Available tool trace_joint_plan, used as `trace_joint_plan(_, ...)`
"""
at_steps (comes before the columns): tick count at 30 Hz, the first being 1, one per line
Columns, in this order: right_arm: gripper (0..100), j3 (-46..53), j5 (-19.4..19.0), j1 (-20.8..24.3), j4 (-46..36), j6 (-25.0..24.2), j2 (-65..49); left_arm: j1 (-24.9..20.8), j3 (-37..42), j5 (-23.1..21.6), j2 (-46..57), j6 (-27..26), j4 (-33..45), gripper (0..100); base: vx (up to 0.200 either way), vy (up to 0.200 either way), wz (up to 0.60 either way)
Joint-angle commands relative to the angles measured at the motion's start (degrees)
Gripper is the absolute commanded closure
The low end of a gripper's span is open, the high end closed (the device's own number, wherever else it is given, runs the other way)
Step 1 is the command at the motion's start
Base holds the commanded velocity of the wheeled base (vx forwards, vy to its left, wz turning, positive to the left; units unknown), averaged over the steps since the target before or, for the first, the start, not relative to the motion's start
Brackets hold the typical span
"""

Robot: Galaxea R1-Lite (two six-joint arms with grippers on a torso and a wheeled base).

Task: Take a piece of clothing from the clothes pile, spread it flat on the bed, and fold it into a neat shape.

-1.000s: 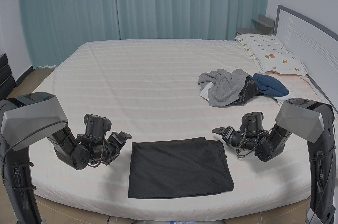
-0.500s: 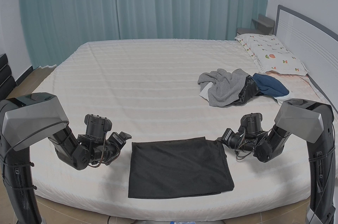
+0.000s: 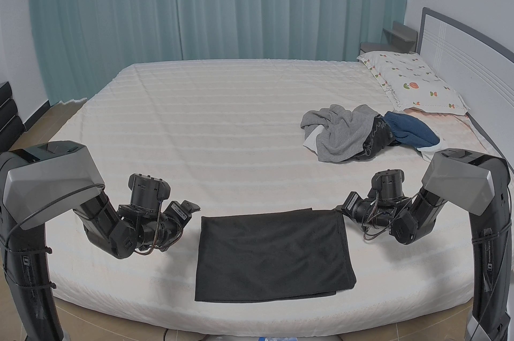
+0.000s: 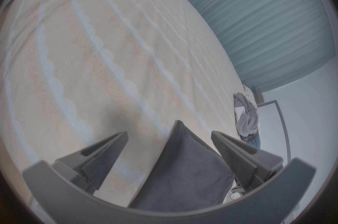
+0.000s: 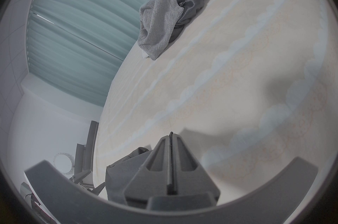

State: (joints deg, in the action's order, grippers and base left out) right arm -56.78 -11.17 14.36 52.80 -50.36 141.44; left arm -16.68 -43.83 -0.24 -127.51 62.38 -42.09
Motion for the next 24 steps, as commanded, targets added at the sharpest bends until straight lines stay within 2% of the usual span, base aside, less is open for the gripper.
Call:
trace_joint_plan(1, 100, -0.08, 0.0, -0.12, 0.11, 0.0, 0.07, -0.02, 0.06, -0.02, -0.1, 0.02, -0.01, 0, 0.0, 0.0, 0.0)
trace_joint_plan(22, 100, -0.35, 0.27, -1.0, 0.02, 0.09, 0.33, -0.02, 0.06, -0.02, -0.02, 0.11, 0.08, 0, 0.0, 0.0, 0.0)
trace_joint_plan(23, 0, -0.17, 0.27, -1.0, 0.02, 0.17, 0.33, -0.02, 0.06, -0.02, -0.02, 0.02, 0.08, 0, 0.0, 0.0, 0.0)
trace_joint_plan(24, 0, -0.08, 0.27, -1.0, 0.02, 0.17, 0.33, -0.02, 0.06, -0.02, -0.02, 0.11, 0.08, 0, 0.0, 0.0, 0.0)
